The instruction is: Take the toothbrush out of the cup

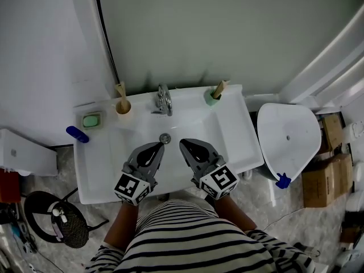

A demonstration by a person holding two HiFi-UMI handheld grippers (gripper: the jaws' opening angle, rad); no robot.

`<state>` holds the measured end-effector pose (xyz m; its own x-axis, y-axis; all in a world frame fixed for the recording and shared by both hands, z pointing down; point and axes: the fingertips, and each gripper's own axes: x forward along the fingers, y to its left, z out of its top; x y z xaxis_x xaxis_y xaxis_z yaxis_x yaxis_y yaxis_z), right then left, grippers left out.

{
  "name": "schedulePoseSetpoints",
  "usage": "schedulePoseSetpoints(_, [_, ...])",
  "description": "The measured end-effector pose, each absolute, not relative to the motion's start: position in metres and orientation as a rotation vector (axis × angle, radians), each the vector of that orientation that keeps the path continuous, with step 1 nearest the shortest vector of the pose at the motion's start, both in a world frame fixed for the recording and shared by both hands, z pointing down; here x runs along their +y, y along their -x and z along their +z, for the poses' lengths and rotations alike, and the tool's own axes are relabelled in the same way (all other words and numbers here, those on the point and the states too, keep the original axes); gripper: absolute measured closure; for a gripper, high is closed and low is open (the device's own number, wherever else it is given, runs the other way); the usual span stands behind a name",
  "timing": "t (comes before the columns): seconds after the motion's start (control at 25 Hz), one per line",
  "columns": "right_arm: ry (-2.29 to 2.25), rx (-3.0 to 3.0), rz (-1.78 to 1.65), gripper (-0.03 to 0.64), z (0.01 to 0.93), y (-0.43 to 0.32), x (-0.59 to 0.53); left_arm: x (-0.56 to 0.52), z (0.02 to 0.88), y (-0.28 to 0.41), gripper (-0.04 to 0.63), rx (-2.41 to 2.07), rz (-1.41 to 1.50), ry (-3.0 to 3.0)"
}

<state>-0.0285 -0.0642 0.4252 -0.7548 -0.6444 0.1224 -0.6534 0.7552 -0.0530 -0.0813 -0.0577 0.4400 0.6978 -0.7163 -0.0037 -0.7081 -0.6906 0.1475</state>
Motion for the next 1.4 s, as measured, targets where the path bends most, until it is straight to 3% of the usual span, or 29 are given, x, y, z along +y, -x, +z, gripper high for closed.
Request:
schedulePoseSetpoints(0.76, [-1.003,-2.844,0.123,0.609,0.427,0.024,-0.073,-0.071,0.437,0.073,0.588,-1.18,-0.102,-2.767])
schedulePoseSetpoints(1.4, [-0.99,-2.834,0.141,0.609,0.43,-0.11,-0.125,-0.12,0.432,-0.055,0.588,-1.187,-0.043,-2.773])
